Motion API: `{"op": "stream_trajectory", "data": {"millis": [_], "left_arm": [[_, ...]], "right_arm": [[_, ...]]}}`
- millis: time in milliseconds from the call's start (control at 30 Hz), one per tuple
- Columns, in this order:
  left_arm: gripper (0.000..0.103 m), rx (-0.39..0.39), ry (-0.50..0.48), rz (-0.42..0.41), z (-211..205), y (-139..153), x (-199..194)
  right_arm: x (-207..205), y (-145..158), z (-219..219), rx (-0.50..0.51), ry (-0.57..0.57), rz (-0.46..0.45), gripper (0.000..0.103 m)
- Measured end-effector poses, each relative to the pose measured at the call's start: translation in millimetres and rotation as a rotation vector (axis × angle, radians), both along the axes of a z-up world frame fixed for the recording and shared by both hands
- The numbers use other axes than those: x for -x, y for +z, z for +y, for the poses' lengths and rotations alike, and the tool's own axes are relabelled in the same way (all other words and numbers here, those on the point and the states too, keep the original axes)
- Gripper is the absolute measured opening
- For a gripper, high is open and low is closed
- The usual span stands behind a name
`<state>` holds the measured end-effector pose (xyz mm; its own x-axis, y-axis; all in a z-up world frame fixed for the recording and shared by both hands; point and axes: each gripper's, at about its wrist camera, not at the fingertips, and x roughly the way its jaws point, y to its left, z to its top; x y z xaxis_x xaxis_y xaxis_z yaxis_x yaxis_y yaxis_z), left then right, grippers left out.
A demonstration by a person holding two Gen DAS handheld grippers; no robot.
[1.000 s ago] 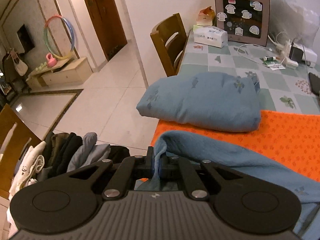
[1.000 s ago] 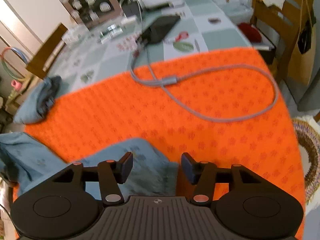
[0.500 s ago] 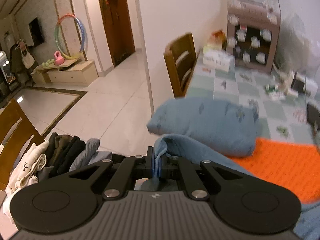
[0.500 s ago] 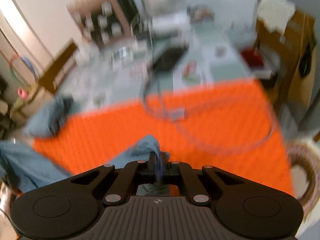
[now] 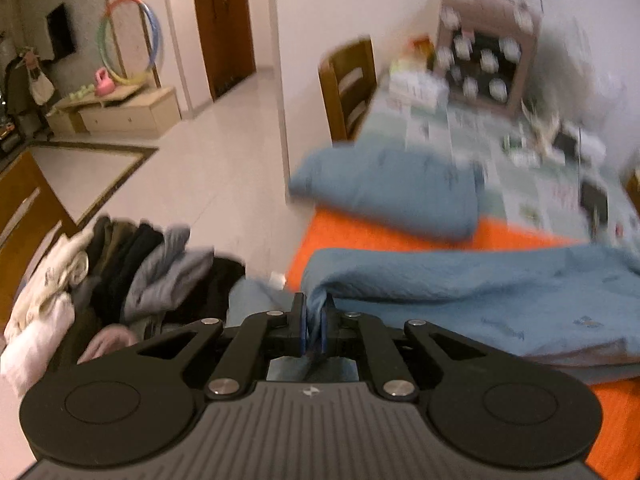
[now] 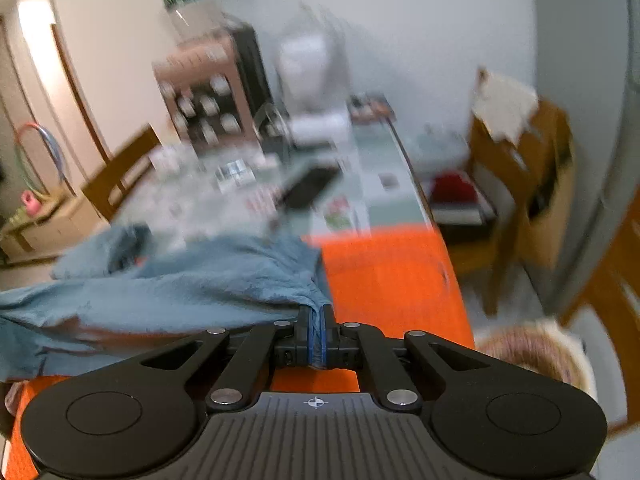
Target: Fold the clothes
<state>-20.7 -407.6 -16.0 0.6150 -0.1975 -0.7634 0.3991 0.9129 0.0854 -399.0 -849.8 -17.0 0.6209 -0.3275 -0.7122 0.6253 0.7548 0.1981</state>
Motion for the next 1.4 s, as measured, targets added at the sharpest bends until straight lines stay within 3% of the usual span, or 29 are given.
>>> {"op": "stream_trajectory", "data": {"millis": [167, 267, 333, 433, 533, 700, 933, 1167, 1300, 1400], "left_arm": [[0.01, -0.055, -0.046, 0.035, 27, -35, 38], [0.01, -0.07, -0.056, 0.042, 41, -46, 57], [0.02, -0.063, -0.047, 0.044, 49, -48, 65], [0.043, -0.034, -0.032, 0.036, 58, -45, 74], [0.057, -0.02, -0.026, 0.018, 58, -41, 78], [0.065, -0.006, -0.021, -0.013, 44, -45, 72], [0.061, -0.062, -0.052, 0.006, 26, -74, 64], [0.056, -0.112, -0.056, 0.001, 32, -94, 68], [0.046, -0.119, -0.058, -0.016, 37, -99, 72], [0.029, -0.132, -0.065, -0.036, 40, -98, 76]], "right_arm": [[26, -53, 21, -0.089, -0.014, 0.102, 0.007], [34, -68, 32, -0.095, -0.022, 0.146, 0.008], [37, -72, 36, -0.085, -0.029, 0.168, 0.008], [35, -65, 41, -0.062, -0.004, 0.163, 0.028], [31, -56, 46, -0.045, 0.033, 0.136, 0.042], [1, -56, 57, -0.005, 0.135, 0.13, 0.046], [-59, -88, 93, 0.019, 0.387, 0.17, 0.046], [-96, -116, 134, 0.085, 0.56, 0.213, 0.051], [-111, -126, 157, 0.103, 0.655, 0.215, 0.057], [-118, -131, 174, 0.138, 0.693, 0.212, 0.058]]}}
